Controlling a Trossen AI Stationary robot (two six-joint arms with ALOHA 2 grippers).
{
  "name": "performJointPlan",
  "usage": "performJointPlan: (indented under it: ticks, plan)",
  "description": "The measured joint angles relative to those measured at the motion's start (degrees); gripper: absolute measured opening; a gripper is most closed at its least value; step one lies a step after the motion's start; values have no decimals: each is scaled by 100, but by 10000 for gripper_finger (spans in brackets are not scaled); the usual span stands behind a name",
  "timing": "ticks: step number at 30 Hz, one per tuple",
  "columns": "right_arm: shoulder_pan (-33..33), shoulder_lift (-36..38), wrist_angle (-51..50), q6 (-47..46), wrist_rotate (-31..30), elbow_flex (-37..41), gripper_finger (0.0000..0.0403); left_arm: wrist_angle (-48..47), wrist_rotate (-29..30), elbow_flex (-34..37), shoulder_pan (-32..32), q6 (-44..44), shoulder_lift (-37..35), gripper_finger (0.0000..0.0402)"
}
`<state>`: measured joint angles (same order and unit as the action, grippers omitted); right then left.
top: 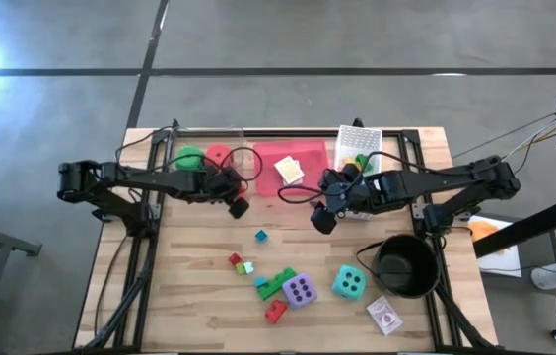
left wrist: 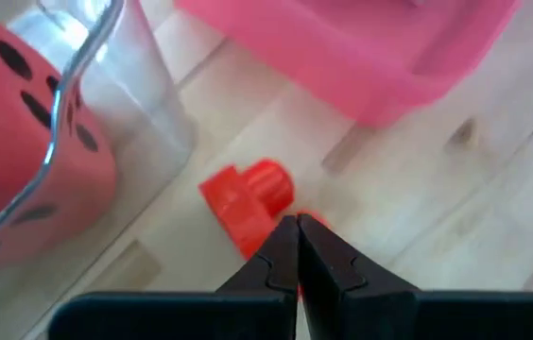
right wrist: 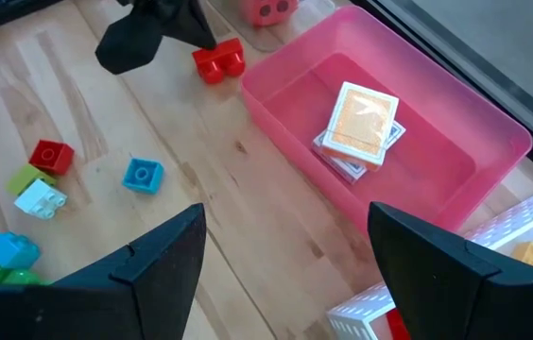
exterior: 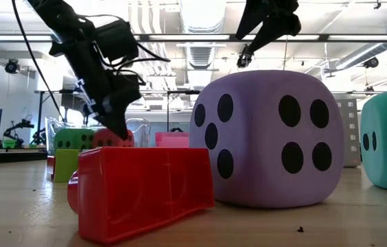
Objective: Pick & Place Toys
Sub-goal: Put the top large red game piece into the white bin
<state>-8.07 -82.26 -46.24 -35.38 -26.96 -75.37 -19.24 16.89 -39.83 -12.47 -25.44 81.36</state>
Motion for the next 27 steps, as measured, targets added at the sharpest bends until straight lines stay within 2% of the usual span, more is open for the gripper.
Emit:
performJointPlan:
  ticks: [5, 19, 27]
  plan:
    - [-47, 0, 0, 2, 5, 0, 289, 42, 198, 0, -2, -58, 0, 62]
    - [-60, 0, -2, -7, 7, 2, 289, 2, 150, 154, 31, -709, 66, 271]
    - [-78, 0, 15, -22, 4, 4, 289, 209, 149, 176, 28, -854, 158, 346]
